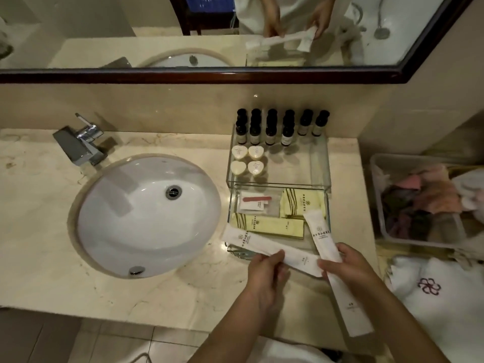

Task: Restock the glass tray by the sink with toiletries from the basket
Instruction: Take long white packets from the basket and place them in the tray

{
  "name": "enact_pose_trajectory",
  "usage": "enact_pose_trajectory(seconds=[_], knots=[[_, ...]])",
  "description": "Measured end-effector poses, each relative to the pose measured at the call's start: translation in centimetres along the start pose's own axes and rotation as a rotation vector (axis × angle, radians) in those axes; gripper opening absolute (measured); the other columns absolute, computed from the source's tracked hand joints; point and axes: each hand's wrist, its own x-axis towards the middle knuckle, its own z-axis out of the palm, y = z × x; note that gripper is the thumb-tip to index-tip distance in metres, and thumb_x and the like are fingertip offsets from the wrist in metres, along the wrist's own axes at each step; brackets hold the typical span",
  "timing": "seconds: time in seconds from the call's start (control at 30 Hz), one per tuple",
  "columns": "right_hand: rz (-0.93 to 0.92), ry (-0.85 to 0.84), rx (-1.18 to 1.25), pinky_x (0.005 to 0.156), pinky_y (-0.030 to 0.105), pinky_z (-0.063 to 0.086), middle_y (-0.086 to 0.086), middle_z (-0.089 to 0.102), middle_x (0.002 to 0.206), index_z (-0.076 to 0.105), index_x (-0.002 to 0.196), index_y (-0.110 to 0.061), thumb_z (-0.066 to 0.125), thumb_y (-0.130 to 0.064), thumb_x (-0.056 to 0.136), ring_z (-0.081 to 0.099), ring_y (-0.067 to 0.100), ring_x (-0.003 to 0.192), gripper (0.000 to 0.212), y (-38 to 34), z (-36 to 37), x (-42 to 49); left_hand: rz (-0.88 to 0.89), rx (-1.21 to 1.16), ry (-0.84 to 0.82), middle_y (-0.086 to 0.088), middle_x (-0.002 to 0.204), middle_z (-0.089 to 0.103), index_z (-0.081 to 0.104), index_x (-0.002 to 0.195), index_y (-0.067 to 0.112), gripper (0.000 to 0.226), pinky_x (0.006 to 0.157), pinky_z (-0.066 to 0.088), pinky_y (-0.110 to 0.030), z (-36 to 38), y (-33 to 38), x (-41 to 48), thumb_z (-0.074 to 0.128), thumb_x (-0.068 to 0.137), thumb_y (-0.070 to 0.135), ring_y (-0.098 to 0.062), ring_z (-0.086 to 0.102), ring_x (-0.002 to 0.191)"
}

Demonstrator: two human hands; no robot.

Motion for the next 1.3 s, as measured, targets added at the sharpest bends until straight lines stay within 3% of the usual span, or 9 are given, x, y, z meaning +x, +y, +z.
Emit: enact_pose_trajectory(seconds=[0.13, 0.27, 0.43, 0.6, 0.73, 0.8, 0.93, 1.1, 1.3], knots=[[0.033, 0.062, -0.033, 0.077, 0.034, 0.046, 0.010, 0.060, 0.110, 0.055, 0.120, -0.007, 0.071, -0.010, 0.080, 0.057, 0.026, 0.092, 0.043, 1.0, 0.3, 0.6, -0.037, 0.042, -0.016, -0.005, 0.051, 0.048, 0.050, 0.083, 0.004, 0.012, 0.042, 0.044, -0.020, 0.8, -0.6, 0.0, 0.060, 0.086, -0.001, -0.011, 0.042, 0.037], [0.025, 0.133, -0.064, 0.084, 0.039, 0.048, 0.013, 0.060, 0.117, 0.054, 0.119, -0.006, 0.071, -0.012, 0.080, 0.056, 0.028, 0.100, 0.043, 0.8, 0.2, 1.5, -0.070, 0.022, -0.007, -0.008, 0.056, 0.047, 0.053, 0.078, 0.002, 0.012, 0.037, 0.039, -0.017, 1.4, -0.8, -0.1, 0.060, 0.087, -0.001, -0.012, 0.044, 0.039], [-0.012, 0.189, 0.008, 0.091, 0.042, 0.047, 0.012, 0.059, 0.123, 0.052, 0.124, -0.007, 0.067, -0.006, 0.082, 0.057, 0.031, 0.108, 0.044, 0.2, -0.3, 2.3, -0.050, -0.075, -0.033, -0.009, 0.069, 0.055, 0.058, 0.084, 0.006, 0.007, 0.056, 0.049, -0.026, 0.4, -0.4, 0.1, 0.063, 0.084, 0.010, -0.016, 0.051, 0.054], [-0.068, 0.176, -0.035, 0.089, 0.037, 0.046, 0.011, 0.059, 0.124, 0.053, 0.123, -0.008, 0.067, -0.005, 0.082, 0.057, 0.029, 0.109, 0.043, -0.3, -1.1, 3.4, 0.187, -0.064, 0.262, -0.010, 0.074, 0.062, 0.055, 0.087, 0.011, 0.006, 0.063, 0.054, -0.035, -2.7, 2.5, 0.6, 0.061, 0.088, 0.010, -0.019, 0.058, 0.059], [-0.090, 0.179, -0.100, 0.090, 0.038, 0.046, 0.010, 0.059, 0.126, 0.053, 0.120, -0.009, 0.068, -0.009, 0.083, 0.056, 0.028, 0.110, 0.041, 0.1, 0.4, 4.1, 0.322, 0.379, 0.411, -0.010, 0.081, 0.066, 0.058, 0.106, 0.004, 0.021, 0.062, 0.055, -0.033, -4.7, 4.6, 1.4, 0.061, 0.089, 0.016, -0.021, 0.062, 0.066], [-0.090, 0.214, -0.160, 0.093, 0.041, 0.047, 0.011, 0.058, 0.127, 0.052, 0.120, -0.009, 0.068, -0.012, 0.083, 0.055, 0.031, 0.114, 0.040, 0.2, 1.1, 4.2, 0.423, 0.805, 0.489, -0.008, 0.088, 0.069, 0.065, 0.102, -0.001, 0.030, 0.073, 0.051, -0.033, -5.2, 5.5, 1.7, 0.061, 0.089, 0.026, -0.023, 0.064, 0.077], [-0.127, 0.247, -0.322, 0.093, 0.042, 0.049, 0.013, 0.055, 0.131, 0.048, 0.123, -0.008, 0.064, -0.016, 0.087, 0.056, 0.033, 0.116, 0.040, 0.5, 1.7, 4.3, 0.510, 1.333, 0.541, -0.003, 0.075, 0.061, 0.066, 0.077, 0.016, 0.018, 0.062, 0.038, -0.024, -5.0, 7.2, 1.5, 0.058, 0.089, 0.027, -0.019, 0.052, 0.069], [-0.161, 0.262, -0.501, 0.084, 0.038, 0.052, 0.012, 0.058, 0.127, 0.045, 0.127, -0.011, 0.059, -0.024, 0.091, 0.061, 0.031, 0.107, 0.041, 0.8, 2.0, 4.4, 0.470, 1.647, 0.604, 0.000, 0.071, 0.054, 0.065, 0.078, 0.011, 0.017, 0.057, 0.036, -0.025, -4.3, 7.7, 1.7, 0.053, 0.088, 0.017, -0.019, 0.049, 0.064], [-0.182, 0.272, -0.646, 0.080, 0.034, 0.052, 0.008, 0.064, 0.113, 0.049, 0.123, -0.016, 0.056, -0.029, 0.092, 0.064, 0.024, 0.096, 0.035, 1.1, 2.4, 4.7, 0.456, 1.805, 0.598, -0.006, 0.090, 0.063, 0.066, 0.090, 0.009, 0.018, 0.064, 0.041, -0.026, -4.4, 7.4, 2.1, 0.048, 0.087, 0.009, -0.026, 0.061, 0.081]])
